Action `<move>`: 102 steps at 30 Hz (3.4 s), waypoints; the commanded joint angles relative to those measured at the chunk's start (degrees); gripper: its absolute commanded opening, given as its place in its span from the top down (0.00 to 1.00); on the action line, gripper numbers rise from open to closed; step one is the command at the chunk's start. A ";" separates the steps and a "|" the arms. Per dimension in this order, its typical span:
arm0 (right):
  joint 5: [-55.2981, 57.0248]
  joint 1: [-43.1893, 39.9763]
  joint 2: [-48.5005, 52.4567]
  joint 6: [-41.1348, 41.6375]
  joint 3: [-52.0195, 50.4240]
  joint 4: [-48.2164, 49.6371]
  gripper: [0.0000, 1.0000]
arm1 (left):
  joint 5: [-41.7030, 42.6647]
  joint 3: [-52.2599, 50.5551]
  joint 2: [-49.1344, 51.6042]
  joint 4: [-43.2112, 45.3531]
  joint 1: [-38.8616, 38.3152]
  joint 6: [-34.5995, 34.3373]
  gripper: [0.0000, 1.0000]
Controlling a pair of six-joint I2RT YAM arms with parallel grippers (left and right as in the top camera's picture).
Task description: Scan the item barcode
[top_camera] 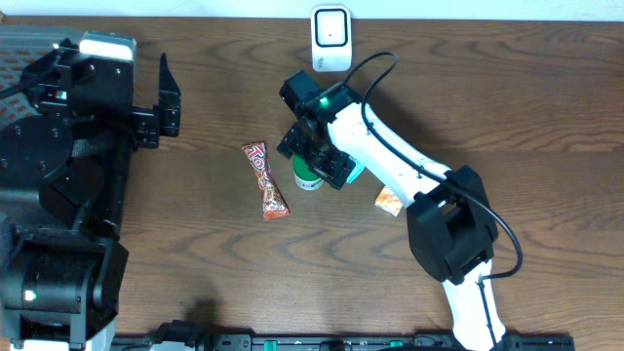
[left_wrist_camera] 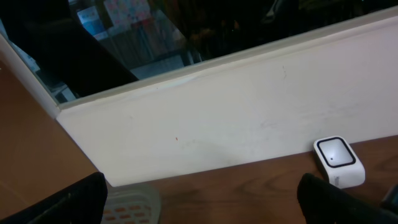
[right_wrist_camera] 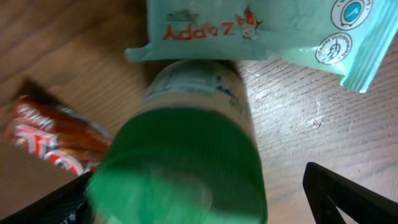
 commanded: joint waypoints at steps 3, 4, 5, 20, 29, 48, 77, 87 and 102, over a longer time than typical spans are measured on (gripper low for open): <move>0.09 1.49 1.20 0.98 0.87 -0.07 0.01 | 0.76 0.00 -0.17 0.04 0.31 -0.94 0.02; 0.24 1.73 1.64 0.98 0.85 -0.04 0.01 | 0.76 0.00 -0.15 0.04 0.31 -0.94 0.02; 0.37 1.95 1.79 1.01 0.85 -0.04 0.01 | 0.76 0.00 -0.15 0.04 0.31 -0.94 0.02; 1.42 2.32 7.56 3.15 0.83 1.20 0.06 | 0.76 0.00 -0.17 -0.09 0.31 -0.94 0.02; 1.84 2.32 7.54 2.64 0.83 0.52 0.35 | 0.76 -0.04 -0.17 -0.09 0.31 -0.94 0.02; 0.72 0.00 1.01 -13.42 1.46 -5.35 0.47 | 0.74 -0.07 -0.11 -0.11 0.31 -0.94 0.02; 4.44 5.88 0.17 -18.32 -3.15 2.08 0.13 | 0.79 -0.07 -0.11 -0.07 0.31 -0.94 0.02; -2.67 1.25 0.15 -18.99 -3.13 1.27 0.07 | 0.76 -0.11 0.02 -0.07 0.31 -0.94 0.02; 3.93 0.33 0.15 -13.42 -3.15 2.14 0.05 | 0.76 -0.87 1.03 0.76 0.31 -0.94 0.02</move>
